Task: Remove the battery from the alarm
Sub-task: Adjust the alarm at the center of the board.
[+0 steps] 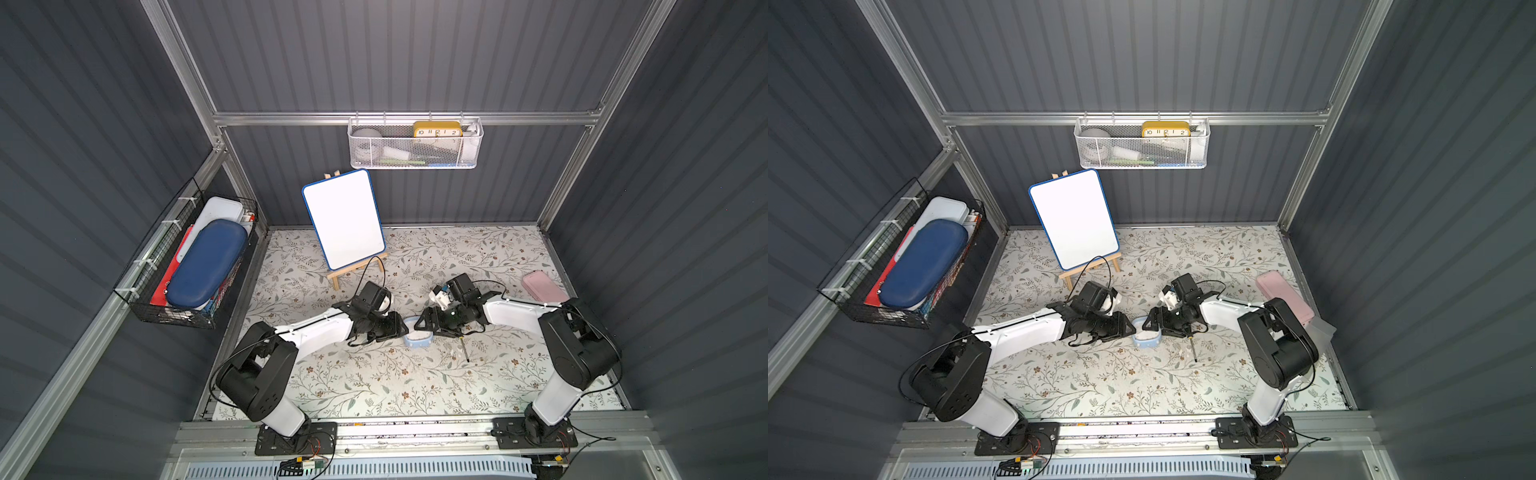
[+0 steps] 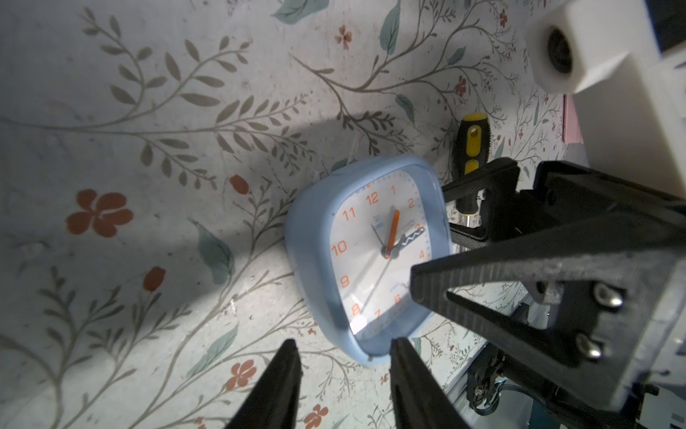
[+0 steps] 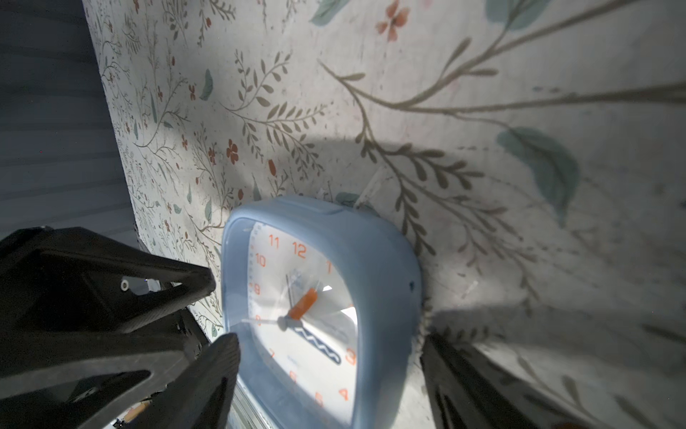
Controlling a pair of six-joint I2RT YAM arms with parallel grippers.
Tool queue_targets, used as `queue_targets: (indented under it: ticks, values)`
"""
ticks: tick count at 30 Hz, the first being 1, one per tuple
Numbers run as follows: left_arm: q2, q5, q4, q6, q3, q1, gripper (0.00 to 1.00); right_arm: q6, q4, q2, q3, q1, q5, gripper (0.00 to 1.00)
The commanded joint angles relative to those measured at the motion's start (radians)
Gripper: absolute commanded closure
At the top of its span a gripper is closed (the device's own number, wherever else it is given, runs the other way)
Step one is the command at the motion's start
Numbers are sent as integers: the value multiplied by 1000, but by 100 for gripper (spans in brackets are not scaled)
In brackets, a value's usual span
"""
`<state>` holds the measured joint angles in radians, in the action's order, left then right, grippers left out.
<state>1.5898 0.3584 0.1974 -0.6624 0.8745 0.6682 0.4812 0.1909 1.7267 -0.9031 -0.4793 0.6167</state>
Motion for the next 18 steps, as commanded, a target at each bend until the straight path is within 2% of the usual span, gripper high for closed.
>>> queue_targets:
  ticks: [1, 11, 18]
  values:
    - [37, 27, -10, 10, 21, 4, 56, 6, -15, 23, 13, 3, 33, 18]
    - [58, -2, -38, 7, -47, 4, 67, 9, -17, 24, 23, 3, 44, 19]
    - [83, -32, -59, 10, -76, 4, 71, -1, -5, 13, 25, 3, 47, 19]
